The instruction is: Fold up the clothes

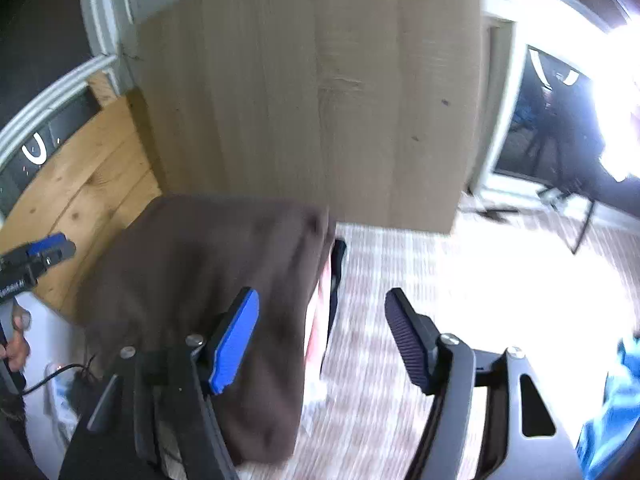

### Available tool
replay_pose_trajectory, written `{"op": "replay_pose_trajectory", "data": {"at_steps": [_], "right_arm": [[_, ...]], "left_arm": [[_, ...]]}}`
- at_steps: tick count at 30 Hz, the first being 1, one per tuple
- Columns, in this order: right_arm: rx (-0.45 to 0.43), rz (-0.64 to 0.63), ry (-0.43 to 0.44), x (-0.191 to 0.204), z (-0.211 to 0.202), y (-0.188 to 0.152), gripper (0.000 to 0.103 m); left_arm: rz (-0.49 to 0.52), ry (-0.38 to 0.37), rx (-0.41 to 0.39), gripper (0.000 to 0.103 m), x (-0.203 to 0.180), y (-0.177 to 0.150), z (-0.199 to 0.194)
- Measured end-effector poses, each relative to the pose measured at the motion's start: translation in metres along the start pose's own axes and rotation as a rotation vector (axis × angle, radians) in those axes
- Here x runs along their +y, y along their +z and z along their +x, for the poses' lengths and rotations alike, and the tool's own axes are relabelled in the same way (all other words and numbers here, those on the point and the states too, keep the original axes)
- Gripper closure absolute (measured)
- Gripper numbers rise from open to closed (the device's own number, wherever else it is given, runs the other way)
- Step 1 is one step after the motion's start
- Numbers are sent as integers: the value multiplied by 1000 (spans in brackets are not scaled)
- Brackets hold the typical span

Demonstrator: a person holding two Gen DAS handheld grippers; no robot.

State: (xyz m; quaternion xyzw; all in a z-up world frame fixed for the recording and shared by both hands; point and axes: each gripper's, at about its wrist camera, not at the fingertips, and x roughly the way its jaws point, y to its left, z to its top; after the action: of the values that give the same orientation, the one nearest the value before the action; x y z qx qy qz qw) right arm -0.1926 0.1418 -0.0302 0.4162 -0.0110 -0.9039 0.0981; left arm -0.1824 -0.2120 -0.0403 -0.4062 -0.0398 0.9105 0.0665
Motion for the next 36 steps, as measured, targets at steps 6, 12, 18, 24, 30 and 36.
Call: {"op": "replay_pose_trajectory", "data": {"at_steps": [6,12,18,24,30,36], "right_arm": [[41,88,-66,-9,-38,-68,37],[47,54,-119,6,-52,-86,36],[13,-33,-75,11,-86,-112,37],[-8,-63,-32,-20,-127,-140,36],[-37,-79,-38,-61,-158,-171,36],[-15,-53,-16,-94,-168,-193,36]], "left_arm": [[-47,-10,74,37,-42,-62,-25],[-103,7,67,37,-64,-94,-61],[-163,14,72,37,-96,-125,-95],[-189,67,45,36,-146,-159,-128],[-216,75,40,28,-188,-187,-137],[-228,61,92,28,-223,-204,-130]]}}
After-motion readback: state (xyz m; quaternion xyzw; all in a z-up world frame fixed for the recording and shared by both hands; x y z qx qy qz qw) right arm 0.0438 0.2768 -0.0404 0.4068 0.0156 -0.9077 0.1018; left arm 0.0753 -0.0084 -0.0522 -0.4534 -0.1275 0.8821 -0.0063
